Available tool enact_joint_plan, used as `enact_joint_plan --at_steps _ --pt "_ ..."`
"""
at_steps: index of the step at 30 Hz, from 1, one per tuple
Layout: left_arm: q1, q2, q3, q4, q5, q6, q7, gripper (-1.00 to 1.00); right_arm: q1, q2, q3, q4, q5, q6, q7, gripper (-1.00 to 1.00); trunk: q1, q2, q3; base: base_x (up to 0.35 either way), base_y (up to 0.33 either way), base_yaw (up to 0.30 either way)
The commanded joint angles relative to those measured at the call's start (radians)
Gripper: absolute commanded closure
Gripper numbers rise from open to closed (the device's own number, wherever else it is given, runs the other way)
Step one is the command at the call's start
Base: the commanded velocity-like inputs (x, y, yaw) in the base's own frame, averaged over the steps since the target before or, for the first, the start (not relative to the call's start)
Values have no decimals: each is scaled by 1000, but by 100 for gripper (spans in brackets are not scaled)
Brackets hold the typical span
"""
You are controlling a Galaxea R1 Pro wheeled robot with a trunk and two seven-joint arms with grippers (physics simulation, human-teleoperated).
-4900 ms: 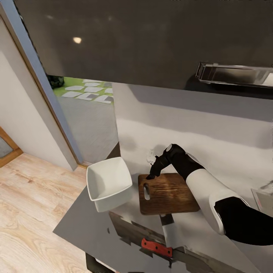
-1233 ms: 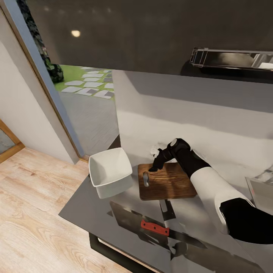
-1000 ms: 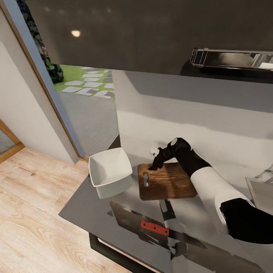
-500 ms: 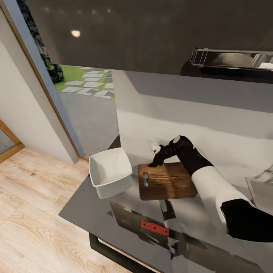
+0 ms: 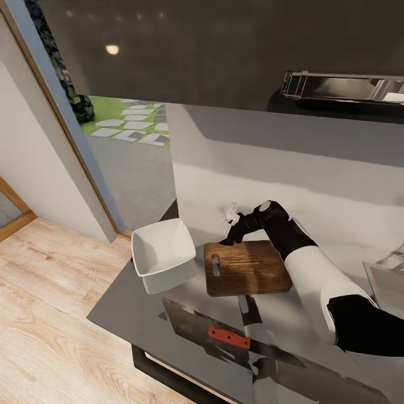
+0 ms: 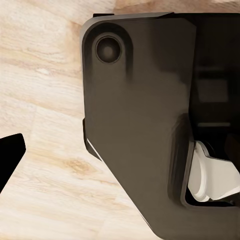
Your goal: In the kitchen, take the Vidalia onion out of the sink, dice it on the chopping board with the paring knife, put the diced onion into the bowl on the countertop, then place both the paring knife and the chopping board into the sink.
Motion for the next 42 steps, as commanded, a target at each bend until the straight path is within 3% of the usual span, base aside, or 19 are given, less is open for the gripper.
enact_joint_plan --at_steps 1,18,35,42 --pt "0 0 0 0 1 -3 -1 -100 -1 0 0 -1 3 7 3 -100 0 -2 -2 0 0 0" --pt "0 0 0 0 1 -3 -1 -100 -1 4 0 4 -1 -8 -12 -100 0 -2 -2 0 0 0" --pt "0 1 0 0 1 -3 -1 -100 -1 15 0 3 -84 -9 -12 -100 0 -2 -14 0 0 0" --pt "0 0 0 0 1 -3 -1 -100 -1 16 0 10 -93 -10 -12 -100 0 -2 -14 0 0 0"
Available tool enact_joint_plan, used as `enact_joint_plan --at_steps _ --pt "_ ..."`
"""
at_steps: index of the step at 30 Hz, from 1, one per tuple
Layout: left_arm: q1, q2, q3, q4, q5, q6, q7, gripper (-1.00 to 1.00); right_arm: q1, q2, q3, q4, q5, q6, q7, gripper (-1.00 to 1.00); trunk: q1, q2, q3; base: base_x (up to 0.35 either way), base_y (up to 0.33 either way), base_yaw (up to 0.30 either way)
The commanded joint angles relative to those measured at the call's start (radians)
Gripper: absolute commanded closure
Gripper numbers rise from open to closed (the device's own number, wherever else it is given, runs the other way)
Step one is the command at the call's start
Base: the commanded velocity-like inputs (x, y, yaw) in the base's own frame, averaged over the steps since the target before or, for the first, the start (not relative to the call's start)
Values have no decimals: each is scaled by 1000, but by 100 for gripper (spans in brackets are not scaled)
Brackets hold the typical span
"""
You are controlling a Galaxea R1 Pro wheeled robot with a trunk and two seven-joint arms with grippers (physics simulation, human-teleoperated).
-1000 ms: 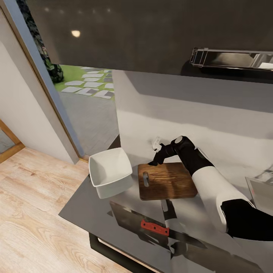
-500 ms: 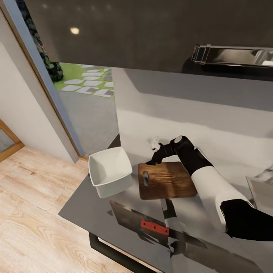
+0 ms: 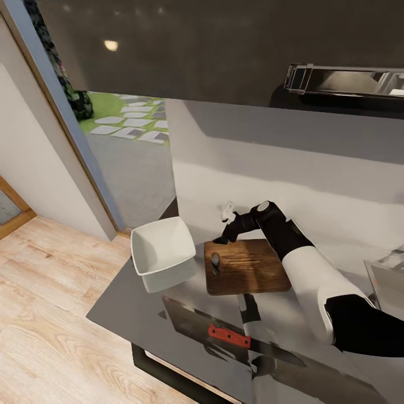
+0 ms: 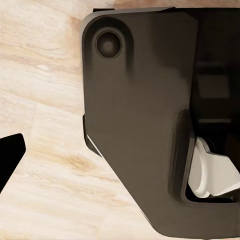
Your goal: In the kitchen, take the Vidalia onion out of the sink, dice it on the chopping board with the paring knife, put the diced onion into the bowl on the countertop, then place both the paring knife and the chopping board into the sink.
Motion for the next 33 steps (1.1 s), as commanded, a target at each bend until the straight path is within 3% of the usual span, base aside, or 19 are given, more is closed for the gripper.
enact_joint_plan --at_steps 1,11,33 --pt "0 0 -1 0 1 -3 -1 -100 -1 0 0 1 3 8 4 -100 0 -2 -2 0 0 0" --pt "0 0 -1 0 1 -3 -1 -100 -1 0 0 40 2 -35 1 -100 0 -2 -2 0 0 0" --pt "0 0 -2 0 1 -3 -1 -100 0 -5 0 72 3 -41 1 -100 0 -2 -13 0 0 0"
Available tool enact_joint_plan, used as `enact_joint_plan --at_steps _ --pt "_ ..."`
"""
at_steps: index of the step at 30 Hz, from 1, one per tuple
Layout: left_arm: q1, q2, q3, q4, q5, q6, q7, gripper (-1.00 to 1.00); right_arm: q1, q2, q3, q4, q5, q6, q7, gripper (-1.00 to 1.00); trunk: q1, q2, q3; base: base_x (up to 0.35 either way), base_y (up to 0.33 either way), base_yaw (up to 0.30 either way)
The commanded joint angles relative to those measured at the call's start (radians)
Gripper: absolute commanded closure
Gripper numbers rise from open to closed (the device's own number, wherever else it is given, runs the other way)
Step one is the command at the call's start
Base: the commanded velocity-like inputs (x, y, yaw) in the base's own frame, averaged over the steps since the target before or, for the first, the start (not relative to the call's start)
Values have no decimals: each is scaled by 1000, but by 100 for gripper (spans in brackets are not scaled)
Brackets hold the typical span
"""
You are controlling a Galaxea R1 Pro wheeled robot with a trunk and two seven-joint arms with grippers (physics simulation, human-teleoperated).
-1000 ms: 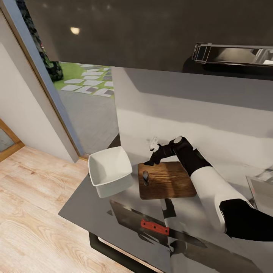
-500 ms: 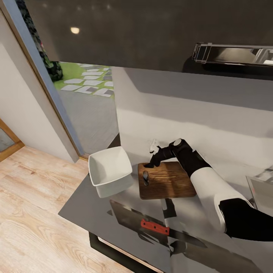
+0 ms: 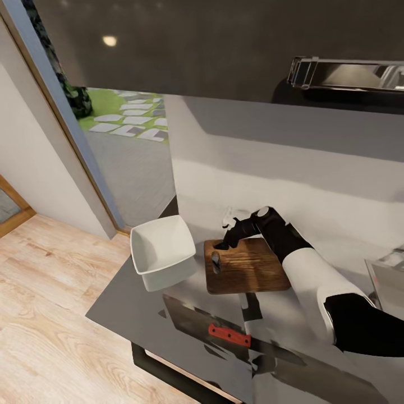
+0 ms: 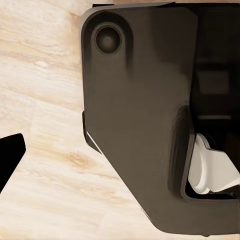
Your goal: In the kitchen, take the Vidalia onion out of the sink, dice it on the chopping board with the paring knife, put the diced onion into the bowl on the countertop, then place both the paring knife and the chopping board into the sink.
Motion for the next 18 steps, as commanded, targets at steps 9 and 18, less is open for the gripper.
enact_joint_plan --at_steps 9,18 --pt "0 0 -1 0 1 -3 -1 -100 0 -1 -1 32 3 7 -10 -100 0 -2 -12 0 0 0" --pt "0 0 -1 0 1 -3 -1 -100 0 -2 -1 35 2 7 -28 -100 0 -2 -24 0 0 0"
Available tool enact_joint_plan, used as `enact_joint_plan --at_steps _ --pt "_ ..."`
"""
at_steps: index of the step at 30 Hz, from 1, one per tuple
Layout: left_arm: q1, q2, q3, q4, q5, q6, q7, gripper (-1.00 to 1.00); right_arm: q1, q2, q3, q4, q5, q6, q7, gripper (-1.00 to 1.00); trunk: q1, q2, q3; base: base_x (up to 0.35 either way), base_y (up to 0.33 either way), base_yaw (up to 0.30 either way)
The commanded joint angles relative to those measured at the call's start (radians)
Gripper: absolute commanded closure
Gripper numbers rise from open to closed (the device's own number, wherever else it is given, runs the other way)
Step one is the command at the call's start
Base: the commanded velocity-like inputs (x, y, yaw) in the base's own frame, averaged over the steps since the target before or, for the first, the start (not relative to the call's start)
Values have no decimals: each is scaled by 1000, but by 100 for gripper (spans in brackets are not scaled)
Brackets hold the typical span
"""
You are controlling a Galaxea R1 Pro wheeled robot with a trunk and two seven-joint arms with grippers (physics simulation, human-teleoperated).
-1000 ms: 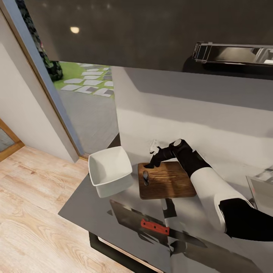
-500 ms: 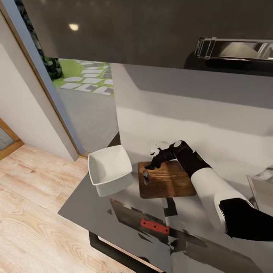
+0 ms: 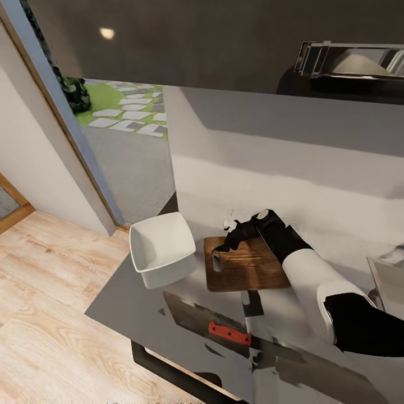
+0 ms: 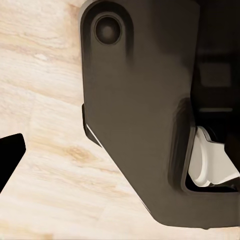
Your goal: In the kitchen, take the Vidalia onion out of the sink, dice it on the chopping board with the paring knife, put the diced onion into the bowl on the countertop, then place both the paring knife and the chopping board into the sink.
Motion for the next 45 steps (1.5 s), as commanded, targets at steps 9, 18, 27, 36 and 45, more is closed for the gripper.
enact_joint_plan --at_steps 9,18,27,36,45 --pt "0 0 0 0 1 -3 -1 -100 0 0 1 -2 3 8 3 -100 0 -2 -16 0 0 0" --pt "0 0 0 0 1 -3 -1 -100 -1 0 1 -1 3 8 3 -100 0 -2 -30 0 2 0" --pt "0 0 0 0 1 -3 -1 -100 0 2 1 0 3 8 3 -100 0 -2 -45 0 18 0" --pt "0 0 -1 0 1 -3 -1 -100 0 2 2 10 7 7 -13 -100 0 -2 -53 0 0 0" --pt "0 0 -1 0 1 -3 -1 -100 -1 2 3 26 9 7 -41 -100 0 -2 -53 0 0 0"
